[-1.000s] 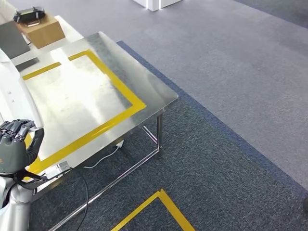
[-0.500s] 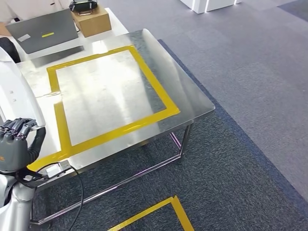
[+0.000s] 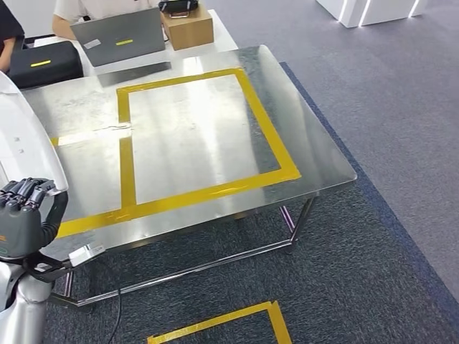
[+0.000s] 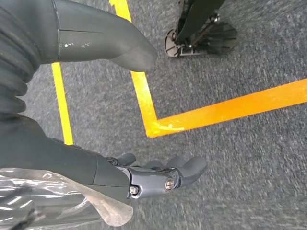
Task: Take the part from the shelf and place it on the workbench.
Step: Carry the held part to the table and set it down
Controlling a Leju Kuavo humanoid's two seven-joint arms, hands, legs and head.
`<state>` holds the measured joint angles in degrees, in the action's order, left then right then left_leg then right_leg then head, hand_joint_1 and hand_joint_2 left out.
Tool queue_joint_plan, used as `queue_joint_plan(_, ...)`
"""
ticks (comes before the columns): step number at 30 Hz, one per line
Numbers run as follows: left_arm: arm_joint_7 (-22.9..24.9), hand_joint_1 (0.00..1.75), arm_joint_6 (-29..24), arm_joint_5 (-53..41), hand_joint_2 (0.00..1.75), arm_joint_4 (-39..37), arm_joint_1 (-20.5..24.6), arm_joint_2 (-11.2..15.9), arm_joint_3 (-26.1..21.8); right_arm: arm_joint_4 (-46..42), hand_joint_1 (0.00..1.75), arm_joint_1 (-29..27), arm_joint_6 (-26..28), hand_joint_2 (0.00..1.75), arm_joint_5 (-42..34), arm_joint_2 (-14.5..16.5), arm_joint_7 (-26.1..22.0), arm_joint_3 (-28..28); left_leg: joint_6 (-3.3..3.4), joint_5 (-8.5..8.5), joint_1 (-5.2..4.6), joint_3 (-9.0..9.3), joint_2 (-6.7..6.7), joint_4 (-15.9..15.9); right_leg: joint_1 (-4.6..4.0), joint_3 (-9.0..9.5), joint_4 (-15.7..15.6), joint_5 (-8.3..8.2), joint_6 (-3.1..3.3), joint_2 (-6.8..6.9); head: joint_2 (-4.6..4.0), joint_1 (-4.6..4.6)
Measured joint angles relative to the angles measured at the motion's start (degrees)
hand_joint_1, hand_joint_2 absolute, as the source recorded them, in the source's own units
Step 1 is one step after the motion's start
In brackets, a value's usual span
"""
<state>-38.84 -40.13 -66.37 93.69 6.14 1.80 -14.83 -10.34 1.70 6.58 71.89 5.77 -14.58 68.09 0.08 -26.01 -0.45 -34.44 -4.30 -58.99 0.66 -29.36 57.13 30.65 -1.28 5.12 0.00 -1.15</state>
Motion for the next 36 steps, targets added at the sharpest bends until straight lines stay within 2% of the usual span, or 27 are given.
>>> queue_joint_plan(1,0.00,1.75,0.00,-0.01,1.75,-0.01,0.02,0.00,0.01,0.00,0.00,0.03,0.01,1.75,0.00,0.00,0.00,0.00,0.29,-0.30,-0.25,0.01,-0.06,0.25,-0.14,0.11,-0.05,0.15,-0.29,0.63,0.00,0.03)
queue_joint_plan(2,0.00,1.75,0.00,-0.01,1.75,-0.02,0.01,0.02,0.01,0.00,0.00,0.08,0.01,1.75,0.00,0.00,0.01,0.01,0.61,-0.28,-0.20,-0.09,0.65,0.41,-0.15,0.30,-0.16,0.31,-0.59,1.27,0.00,0.05)
queue_joint_plan(3,0.00,1.75,0.00,-0.01,1.75,-0.02,-0.05,0.04,0.01,0.00,0.00,0.13,0.02,1.75,0.00,-0.01,0.00,0.01,0.90,-0.21,-0.09,-0.03,1.31,0.61,-0.10,0.43,-0.16,0.61,-0.92,1.26,0.00,0.12)
queue_joint_plan(5,0.00,1.75,0.00,0.01,1.75,-0.02,0.07,0.04,0.01,0.00,0.00,0.23,0.02,1.75,0.00,-0.05,-0.01,0.01,1.60,-0.06,0.28,0.18,2.50,0.99,0.05,-0.54,2.27,2.44,-1.44,-1.14,0.00,0.29)
queue_joint_plan(7,0.00,1.75,0.00,0.01,1.75,-0.03,0.22,-0.03,0.06,0.02,0.00,0.13,-0.01,1.75,0.01,-0.07,-0.01,-0.02,2.11,-0.07,0.44,0.20,3.50,1.08,0.12,-4.28,9.56,5.85,-1.59,-4.17,0.00,0.58)
queue_joint_plan(8,0.00,1.75,0.00,0.00,1.75,-0.06,0.22,-0.08,0.09,0.03,0.00,0.01,-0.02,1.75,-0.03,-0.07,0.00,-0.02,2.24,-0.12,0.43,0.18,4.01,1.06,0.11,-6.52,13.52,7.18,-1.62,-4.71,0.00,0.70)
queue_joint_plan(9,0.00,1.75,0.01,-0.02,1.75,-0.12,0.21,-0.12,0.13,0.04,0.00,-0.10,-0.03,1.75,-0.13,-0.07,0.01,-0.02,2.31,-0.16,0.40,0.21,4.49,1.04,0.09,-8.28,16.24,7.65,-1.62,-4.94,0.00,0.71)
queue_joint_plan(10,0.00,1.75,0.01,-0.03,1.75,-0.19,0.19,-0.15,0.15,0.04,0.00,-0.17,-0.03,1.75,-0.26,-0.08,0.01,-0.01,2.33,-0.23,0.38,0.30,4.91,1.02,0.08,-9.07,16.84,6.94,-1.58,-5.01,0.00,0.72)
queue_joint_plan(11,0.00,1.75,0.00,-0.06,1.75,-0.25,0.18,-0.16,0.18,0.03,0.00,-0.16,-0.03,1.75,-0.38,-0.09,0.00,0.00,2.25,-0.30,0.40,0.46,5.30,0.98,0.07,-8.70,14.98,5.03,-1.51,-5.02,0.00,0.72)
queue_joint_plan(13,0.00,1.75,0.00,-0.17,1.75,-0.29,0.20,-0.16,0.33,0.03,0.00,-0.08,-0.05,1.75,-0.49,-0.15,-0.05,0.01,1.94,-0.58,0.43,0.82,5.78,0.88,0.08,-5.81,7.39,0.38,-1.25,-5.20,0.00,0.73)
queue_joint_plan(14,0.00,1.75,0.01,-0.24,1.75,-0.31,0.23,-0.16,0.42,0.03,0.00,0.00,-0.09,1.75,-0.51,-0.18,-0.12,0.00,1.71,-0.75,0.37,0.84,5.96,0.71,0.07,-4.24,3.87,-1.04,-1.07,-5.39,0.00,0.71)
queue_joint_plan(15,0.00,1.75,0.01,-0.32,1.75,-0.32,0.28,-0.16,0.50,0.04,0.00,0.04,-0.17,1.75,-0.52,-0.20,-0.19,0.00,1.47,-0.85,0.29,0.77,6.07,0.56,0.08,-3.29,1.72,-1.66,-0.87,-5.58,0.00,0.67)
queue_joint_plan(17,0.00,1.75,0.02,-0.45,1.75,-0.38,0.39,-0.17,0.74,0.05,0.00,0.03,-0.39,1.75,-0.55,-0.19,-0.32,-0.01,1.71,-0.86,0.11,0.53,6.19,0.30,0.08,-2.71,0.53,-1.64,-0.67,-5.80,0.00,0.62)
queue_joint_plan(19,0.00,1.75,0.02,-0.72,1.75,-0.52,0.64,-0.17,1.16,0.07,0.00,-0.05,-0.55,1.75,-0.55,-0.17,-0.43,0.01,2.27,-0.77,0.10,0.62,6.17,0.41,0.02,-2.73,0.53,-1.73,-0.65,-5.85,0.00,0.60)
queue_joint_plan(20,0.00,1.75,0.02,-0.86,1.75,-0.62,0.88,-0.17,1.37,0.07,0.00,-0.04,-0.58,1.75,-0.55,-0.17,-0.50,0.01,2.32,-0.75,0.12,0.71,6.16,0.53,-0.03,-2.71,0.53,-1.71,-0.59,-5.88,0.00,0.58)
queue_joint_plan(27,0.14,1.75,0.02,-1.74,1.75,-1.43,2.73,-0.21,2.67,0.07,0.00,0.16,-0.83,1.75,-0.55,-0.17,-0.87,0.01,1.73,-0.54,0.22,1.00,6.15,1.11,-0.20,-2.61,0.58,-1.53,-0.06,-5.83,0.00,0.60)
queue_joint_plan(31,1.35,1.75,0.02,-3.74,1.75,-2.04,3.20,0.33,4.14,0.07,0.00,0.16,-0.86,1.75,-0.52,-0.17,-0.85,0.01,0.80,-0.58,0.28,1.00,6.15,1.17,-0.20,-2.62,0.65,-1.50,0.01,-5.83,0.00,0.61)
queue_joint_plan(33,1.82,1.75,0.02,-4.17,1.75,-2.34,3.25,0.68,4.80,0.07,0.00,0.15,-0.86,1.75,-0.52,-0.17,-0.83,0.01,0.67,-0.60,0.28,0.99,6.15,1.16,-0.18,-2.62,0.66,-1.49,0.02,-5.83,0.00,0.62)
queue_joint_plan(36,5.71,1.75,0.02,-5.99,1.75,-3.16,3.57,1.90,6.30,0.07,0.00,0.17,-0.86,1.75,-0.52,-0.19,-0.45,0.02,0.66,-0.62,0.25,0.97,6.15,1.13,-0.11,-2.60,0.62,-1.49,0.01,-5.82,0.00,0.64)
